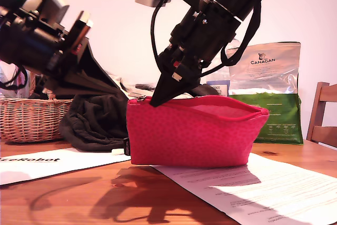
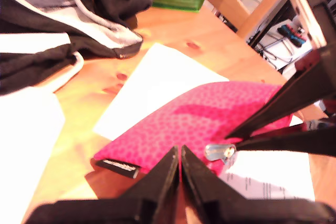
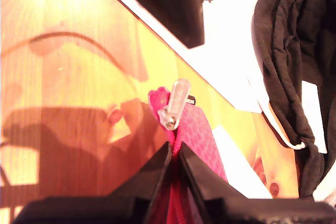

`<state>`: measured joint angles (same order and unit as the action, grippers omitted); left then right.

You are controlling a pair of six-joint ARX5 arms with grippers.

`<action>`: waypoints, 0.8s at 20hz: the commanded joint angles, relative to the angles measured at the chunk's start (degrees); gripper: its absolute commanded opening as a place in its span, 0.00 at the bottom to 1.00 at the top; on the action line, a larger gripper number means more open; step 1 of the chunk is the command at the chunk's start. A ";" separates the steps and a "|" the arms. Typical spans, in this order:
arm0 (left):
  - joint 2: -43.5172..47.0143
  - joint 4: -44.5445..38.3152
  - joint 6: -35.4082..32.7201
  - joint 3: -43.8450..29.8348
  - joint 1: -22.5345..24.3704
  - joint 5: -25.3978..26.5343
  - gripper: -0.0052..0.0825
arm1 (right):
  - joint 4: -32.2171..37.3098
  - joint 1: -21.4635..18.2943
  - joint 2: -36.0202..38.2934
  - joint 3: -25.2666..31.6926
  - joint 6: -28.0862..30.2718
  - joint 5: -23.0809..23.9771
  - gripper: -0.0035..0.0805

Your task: Close the zipper in the zip bag in front of you

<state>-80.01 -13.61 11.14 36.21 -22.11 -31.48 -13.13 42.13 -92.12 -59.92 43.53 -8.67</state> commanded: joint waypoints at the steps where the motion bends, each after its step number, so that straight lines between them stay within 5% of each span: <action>1: -1.01 -0.09 -0.02 -0.22 -0.09 0.85 0.03 | 0.57 0.44 -0.42 -0.22 -0.09 -0.39 0.03; 16: -1.03 0.33 9.66 -0.20 -3.96 2.56 0.03 | 0.63 0.50 -0.42 -0.22 -0.09 -0.42 0.03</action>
<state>-80.14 -13.08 19.99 36.21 -25.87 -28.97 -13.10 42.13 -92.12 -59.92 43.53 -8.67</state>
